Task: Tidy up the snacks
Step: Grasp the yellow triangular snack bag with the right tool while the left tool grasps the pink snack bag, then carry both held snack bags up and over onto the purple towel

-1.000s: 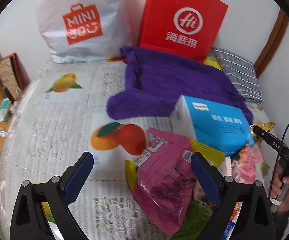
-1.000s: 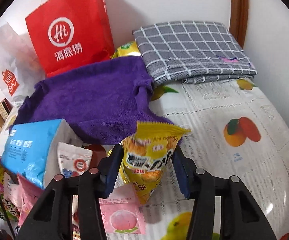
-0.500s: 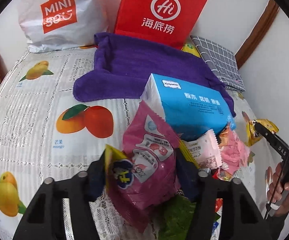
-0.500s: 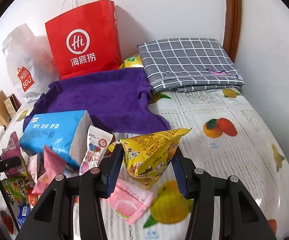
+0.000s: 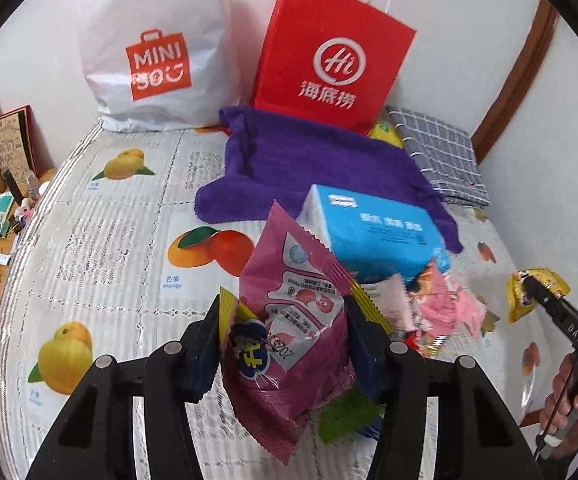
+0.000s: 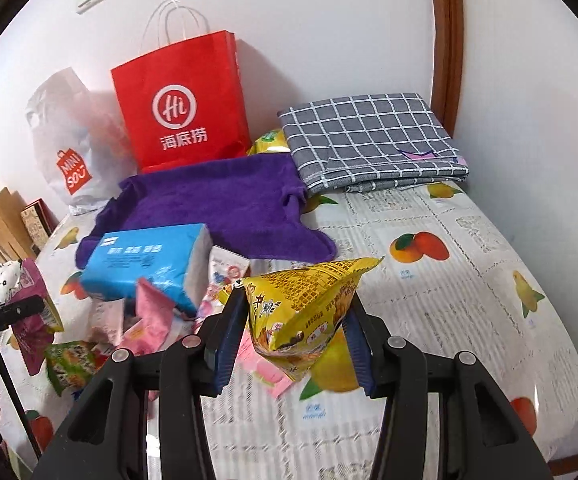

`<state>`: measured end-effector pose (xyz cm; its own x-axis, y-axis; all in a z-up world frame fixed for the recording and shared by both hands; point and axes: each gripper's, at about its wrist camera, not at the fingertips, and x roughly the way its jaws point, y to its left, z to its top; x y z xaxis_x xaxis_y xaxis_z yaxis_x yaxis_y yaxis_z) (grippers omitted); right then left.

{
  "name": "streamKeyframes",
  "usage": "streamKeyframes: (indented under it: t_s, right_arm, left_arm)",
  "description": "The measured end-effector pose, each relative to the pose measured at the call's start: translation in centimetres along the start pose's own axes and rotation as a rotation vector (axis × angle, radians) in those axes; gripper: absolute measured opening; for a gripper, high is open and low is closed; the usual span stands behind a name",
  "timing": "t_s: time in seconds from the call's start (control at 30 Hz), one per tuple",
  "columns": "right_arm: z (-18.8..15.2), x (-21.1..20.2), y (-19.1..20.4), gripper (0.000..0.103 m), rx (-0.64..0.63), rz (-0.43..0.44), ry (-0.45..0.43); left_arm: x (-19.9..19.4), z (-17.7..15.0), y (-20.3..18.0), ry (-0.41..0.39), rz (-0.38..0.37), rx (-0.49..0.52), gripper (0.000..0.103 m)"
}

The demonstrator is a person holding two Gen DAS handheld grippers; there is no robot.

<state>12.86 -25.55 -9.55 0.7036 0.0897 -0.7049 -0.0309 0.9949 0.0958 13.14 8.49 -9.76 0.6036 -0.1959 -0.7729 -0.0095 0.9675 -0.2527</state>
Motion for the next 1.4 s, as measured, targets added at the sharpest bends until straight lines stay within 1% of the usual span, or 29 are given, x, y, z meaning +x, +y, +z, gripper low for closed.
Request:
streamKeyframes:
  t_s: [0.27,0.57,0.93,1.4]
  right_arm:
    - [-0.7,-2.7,2.2,0.047,-0.01,0.045,-0.006]
    - [-0.6,-4.5,3.4,0.047,-0.016,0.054,-0.013]
    - [0.6,-4.2,4.9,0.047,-0.053,0.07,-0.025]
    - [3.8,-1.6,6.4,0.047,-0.089,0.103,-0.031]
  left_arm:
    - [-3.4,0.0,-2.8,-0.042,-0.04,0.053,0.053]
    - [-4.7,0.9,-5.4,-0.063,-0.06,0.092,0.053]
    - [-4.3,2.2,-6.1,-0.064,-0.08,0.097,0.052]
    - [-2.3,5.5,-6.1,-0.054,-0.064,0.101,0.052]
